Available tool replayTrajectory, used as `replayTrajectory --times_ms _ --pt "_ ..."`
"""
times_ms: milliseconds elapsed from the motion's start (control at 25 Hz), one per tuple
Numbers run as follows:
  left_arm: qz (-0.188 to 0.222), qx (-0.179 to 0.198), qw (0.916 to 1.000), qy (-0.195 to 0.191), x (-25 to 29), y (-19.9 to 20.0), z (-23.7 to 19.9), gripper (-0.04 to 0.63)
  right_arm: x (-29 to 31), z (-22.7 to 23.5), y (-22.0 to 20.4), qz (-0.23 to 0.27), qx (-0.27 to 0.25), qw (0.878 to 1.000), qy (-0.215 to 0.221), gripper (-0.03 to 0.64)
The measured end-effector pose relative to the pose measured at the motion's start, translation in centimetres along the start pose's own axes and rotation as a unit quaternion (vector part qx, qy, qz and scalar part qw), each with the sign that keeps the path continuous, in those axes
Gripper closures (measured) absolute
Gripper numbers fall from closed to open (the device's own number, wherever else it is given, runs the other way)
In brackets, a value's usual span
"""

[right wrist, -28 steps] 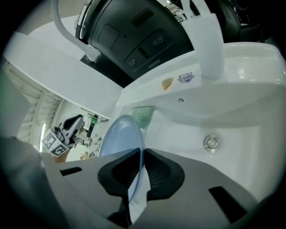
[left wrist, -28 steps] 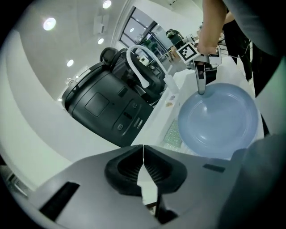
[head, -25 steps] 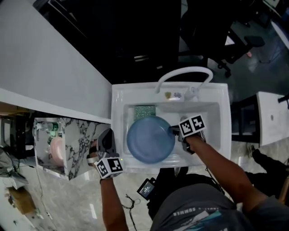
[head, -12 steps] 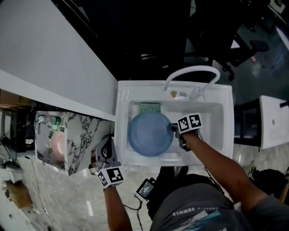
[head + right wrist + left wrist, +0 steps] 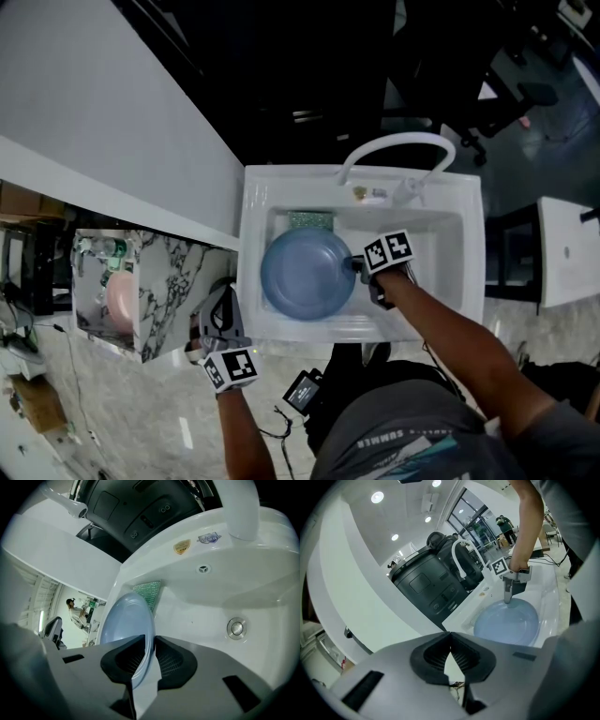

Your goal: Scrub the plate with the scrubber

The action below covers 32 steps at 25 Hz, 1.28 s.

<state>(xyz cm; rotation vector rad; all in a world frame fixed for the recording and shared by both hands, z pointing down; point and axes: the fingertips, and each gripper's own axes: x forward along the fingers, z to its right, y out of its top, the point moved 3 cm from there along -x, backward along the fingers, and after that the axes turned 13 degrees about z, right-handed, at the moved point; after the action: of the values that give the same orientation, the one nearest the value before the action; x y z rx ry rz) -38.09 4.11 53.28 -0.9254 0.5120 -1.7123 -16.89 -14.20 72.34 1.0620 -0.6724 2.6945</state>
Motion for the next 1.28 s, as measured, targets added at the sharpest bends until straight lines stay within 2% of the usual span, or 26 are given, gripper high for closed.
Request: replayTrajectory --times_ms 240,520,760,880,1000,1080,1200,1280 --pt "0.000 0.001 1.0000 -0.004 0.2 0.3 0.5 0.592 0.0 -0.3 -0.2 0.002 -0.005 1.000 0.017 0.469" --pt "0.015 -0.005 0.9999 0.006 -0.5 1.8 -0.2 0.591 -1.6 -0.6 0.8 0.030 -0.015 0.999 0.017 0.454" --pt "0.051 -0.017 0.9983 0.023 -1.6 6.1 -2.2 0.592 -5.2 -1.5 2.5 0.077 -0.031 0.996 0.016 0.454" --pt "0.080 -0.038 0.9957 0.028 -2.6 8.4 -2.4 0.592 -8.3 -2.9 3.2 0.111 -0.044 0.992 0.027 0.456" --pt "0.116 -0.066 0.9905 0.032 -3.6 11.2 -2.3 0.592 -12.4 -5.1 4.2 0.155 -0.072 0.984 0.050 0.490" --pt "0.139 -0.078 0.9868 0.029 -4.5 13.3 -2.1 0.592 -15.4 -7.0 4.8 0.186 -0.099 0.975 0.078 0.558" --pt "0.161 -0.112 0.9805 0.010 -6.0 16.3 -1.0 0.592 -20.2 -10.0 4.8 0.220 -0.161 0.956 0.105 0.577" --pt "0.177 -0.130 0.9756 -0.009 -6.8 18.3 -0.2 0.592 -23.4 -12.0 4.7 0.240 -0.215 0.940 0.115 0.583"
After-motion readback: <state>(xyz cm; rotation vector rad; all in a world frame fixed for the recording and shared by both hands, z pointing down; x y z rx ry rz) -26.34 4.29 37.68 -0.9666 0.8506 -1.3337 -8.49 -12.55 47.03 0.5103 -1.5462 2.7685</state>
